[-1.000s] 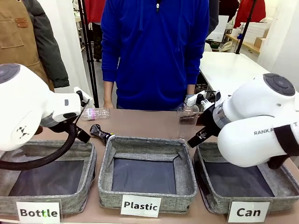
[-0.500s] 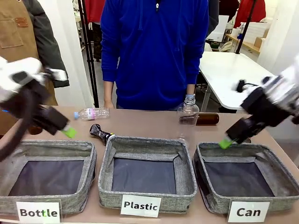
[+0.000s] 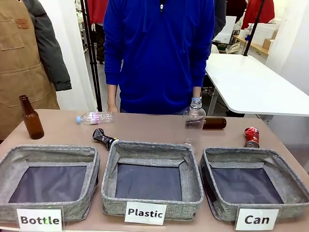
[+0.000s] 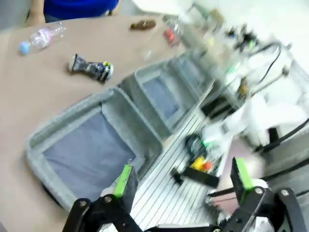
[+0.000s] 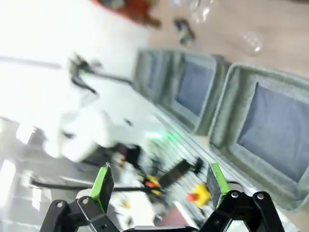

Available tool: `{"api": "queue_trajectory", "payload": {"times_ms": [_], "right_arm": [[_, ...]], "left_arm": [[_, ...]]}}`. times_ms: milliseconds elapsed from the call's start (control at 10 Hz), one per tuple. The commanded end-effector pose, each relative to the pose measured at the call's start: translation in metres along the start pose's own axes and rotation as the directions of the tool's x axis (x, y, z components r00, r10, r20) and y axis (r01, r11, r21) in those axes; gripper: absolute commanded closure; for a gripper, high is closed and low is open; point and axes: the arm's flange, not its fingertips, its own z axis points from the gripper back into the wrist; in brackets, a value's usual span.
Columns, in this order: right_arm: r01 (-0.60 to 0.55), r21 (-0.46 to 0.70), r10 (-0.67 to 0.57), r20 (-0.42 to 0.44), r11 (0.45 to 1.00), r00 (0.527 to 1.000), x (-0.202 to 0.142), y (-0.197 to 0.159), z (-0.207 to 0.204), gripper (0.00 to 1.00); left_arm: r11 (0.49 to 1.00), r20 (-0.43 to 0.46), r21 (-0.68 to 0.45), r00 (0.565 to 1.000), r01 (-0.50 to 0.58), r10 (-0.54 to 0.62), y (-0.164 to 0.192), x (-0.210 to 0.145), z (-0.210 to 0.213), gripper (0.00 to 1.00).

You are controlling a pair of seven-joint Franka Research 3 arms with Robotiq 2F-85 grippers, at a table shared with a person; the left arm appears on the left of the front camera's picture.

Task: Sort the can waste into the basket.
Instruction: Pick up the can waste from the table and place it in the right Fabric basket.

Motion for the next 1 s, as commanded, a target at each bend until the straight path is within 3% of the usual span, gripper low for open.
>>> {"api": "queue_trajectory", "payload": {"times_ms": [0, 200, 300, 400, 900], "right_arm": [[0.123, 0.213, -0.16, 0.165, 0.969, 0.973, 0.015, -0.049, 0.022, 0.0], [0.14, 0.272, -0.208, 0.239, 0.952, 0.948, 0.005, -0.068, 0.039, 0.0], [0.128, 0.233, -0.192, 0.277, 0.964, 0.942, 0.005, -0.065, 0.036, 0.0], [0.179, 0.25, -0.235, 0.214, 0.951, 0.948, -0.009, -0.077, 0.044, 0.0], [0.179, 0.25, -0.235, 0.214, 0.951, 0.948, -0.009, -0.077, 0.044, 0.0]], "left_arm": [[0.992, 0.178, -0.108, 0.981, -0.063, 0.082, 0.029, -0.007, 0.006, 0.0], [0.988, 0.282, -0.053, 0.947, -0.143, 0.153, 0.029, -0.016, -0.015, 0.0], [0.984, 0.319, -0.026, 0.931, -0.176, 0.175, 0.028, -0.015, -0.031, 0.0], [0.986, 0.251, -0.098, 0.956, -0.132, 0.153, 0.039, -0.024, 0.017, 0.0], [0.982, 0.264, -0.103, 0.947, -0.161, 0.183, 0.038, -0.023, 0.014, 0.0]]}}
